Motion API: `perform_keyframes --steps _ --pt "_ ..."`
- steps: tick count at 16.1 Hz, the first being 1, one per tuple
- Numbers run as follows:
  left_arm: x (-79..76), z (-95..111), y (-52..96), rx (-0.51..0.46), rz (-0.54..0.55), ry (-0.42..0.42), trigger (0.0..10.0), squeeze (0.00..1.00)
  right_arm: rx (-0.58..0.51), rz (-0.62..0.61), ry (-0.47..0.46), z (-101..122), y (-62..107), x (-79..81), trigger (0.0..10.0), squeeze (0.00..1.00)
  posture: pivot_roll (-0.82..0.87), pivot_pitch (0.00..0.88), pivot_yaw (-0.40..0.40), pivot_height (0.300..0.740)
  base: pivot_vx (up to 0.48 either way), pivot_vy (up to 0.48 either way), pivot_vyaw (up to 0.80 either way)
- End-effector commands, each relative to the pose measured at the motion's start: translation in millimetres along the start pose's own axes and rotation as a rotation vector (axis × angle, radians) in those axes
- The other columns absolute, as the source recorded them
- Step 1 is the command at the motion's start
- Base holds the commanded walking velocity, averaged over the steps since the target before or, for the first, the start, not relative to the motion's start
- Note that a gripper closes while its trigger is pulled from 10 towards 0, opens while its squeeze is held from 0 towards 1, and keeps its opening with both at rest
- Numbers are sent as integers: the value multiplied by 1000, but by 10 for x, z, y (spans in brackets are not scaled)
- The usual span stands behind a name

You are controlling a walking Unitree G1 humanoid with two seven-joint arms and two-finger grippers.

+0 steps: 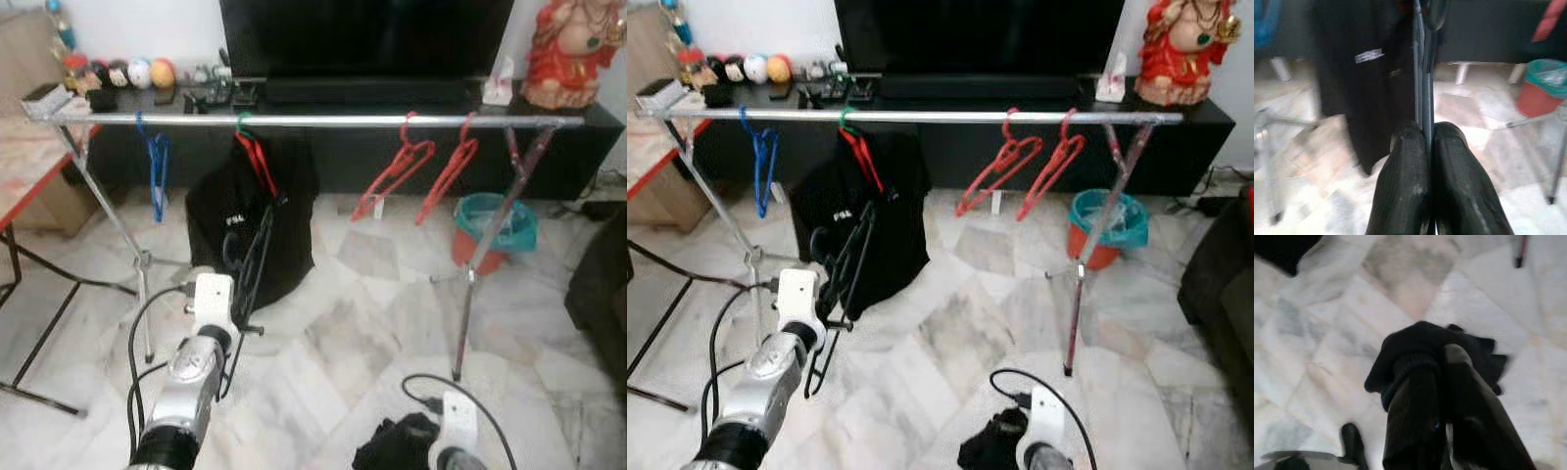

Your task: Hang hanger

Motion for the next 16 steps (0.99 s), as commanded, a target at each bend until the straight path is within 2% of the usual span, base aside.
perform_keyframes --steps 1,6,16 --pt "41 20 -8 0 9 7 10000 0 -23 18 0 56 -14 69 10000 0 -77 0 34 719 0 480 0" --pt "42 28 -10 -1 7 6 10000 0 -34 21 -5 88 -21 99 10000 0 -75 0 36 719 0 452 0" --pt "30 64 -6 -20 -2 4 10000 0 -64 30 -10 195 -31 110 10000 0 -70 0 36 719 0 0 0"
Point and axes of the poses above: a point about 5 cm out from each wrist's last joint towards the gripper, its own y axis pointing back from the gripper into the wrist, its own z axis along the axis of the wrist's last joint, x = y × z, the point moved 6 cm from there along -y, pointing out of the wrist towards the gripper, and after that the axes turned 11 degrees about -y, right-handed, at the moved point
